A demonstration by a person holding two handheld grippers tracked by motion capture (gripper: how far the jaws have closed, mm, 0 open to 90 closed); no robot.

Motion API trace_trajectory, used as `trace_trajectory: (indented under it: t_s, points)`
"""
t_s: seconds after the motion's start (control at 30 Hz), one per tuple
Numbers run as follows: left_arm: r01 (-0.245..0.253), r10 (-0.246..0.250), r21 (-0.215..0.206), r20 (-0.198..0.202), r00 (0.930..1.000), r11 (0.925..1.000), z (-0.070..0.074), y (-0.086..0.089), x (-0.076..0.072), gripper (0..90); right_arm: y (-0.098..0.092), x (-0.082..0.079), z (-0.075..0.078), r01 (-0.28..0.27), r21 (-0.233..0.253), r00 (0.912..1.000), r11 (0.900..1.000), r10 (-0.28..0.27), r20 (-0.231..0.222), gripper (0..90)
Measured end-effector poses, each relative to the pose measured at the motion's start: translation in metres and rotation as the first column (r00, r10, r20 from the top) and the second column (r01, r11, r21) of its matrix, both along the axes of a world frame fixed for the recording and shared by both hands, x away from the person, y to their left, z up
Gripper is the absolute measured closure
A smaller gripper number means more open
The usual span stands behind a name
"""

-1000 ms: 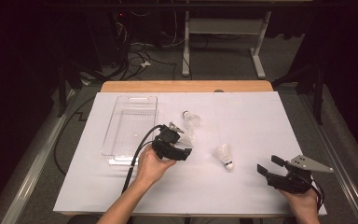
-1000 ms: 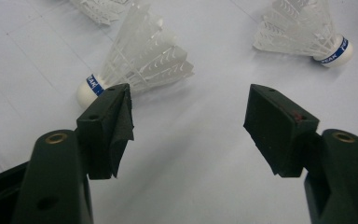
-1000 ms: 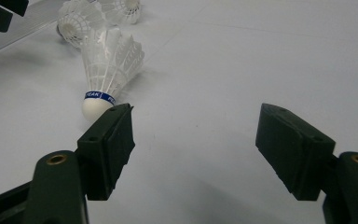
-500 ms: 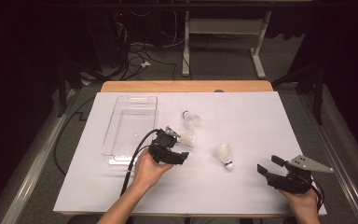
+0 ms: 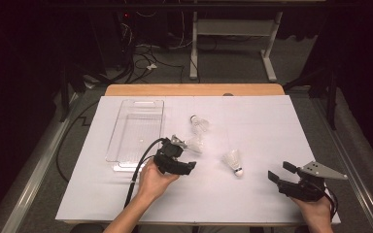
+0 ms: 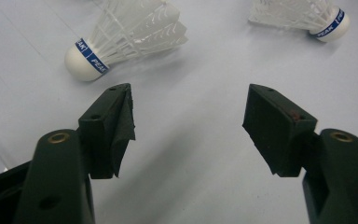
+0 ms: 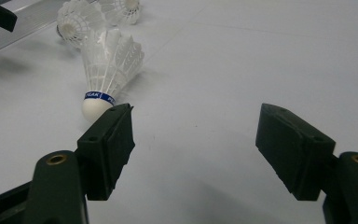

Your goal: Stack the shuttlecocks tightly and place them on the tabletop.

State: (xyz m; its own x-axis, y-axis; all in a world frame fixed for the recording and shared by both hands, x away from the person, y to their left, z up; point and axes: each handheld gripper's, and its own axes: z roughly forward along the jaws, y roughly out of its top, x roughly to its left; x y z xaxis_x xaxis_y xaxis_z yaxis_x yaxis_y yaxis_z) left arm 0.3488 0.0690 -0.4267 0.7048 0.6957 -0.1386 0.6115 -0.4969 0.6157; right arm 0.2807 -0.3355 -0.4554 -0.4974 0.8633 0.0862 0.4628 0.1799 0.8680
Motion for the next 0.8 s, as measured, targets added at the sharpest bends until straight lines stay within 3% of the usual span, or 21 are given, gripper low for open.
trace_trajectory:
  t_s: [0.8]
  points:
    - [-0.003,0.003,-0.006,0.013,0.9999,1.0,-0.004,0.012,-0.015,36.2,0.0,0.0,0.0,0.001,-0.002,1.0,1.0,-0.001,0.0,28.0]
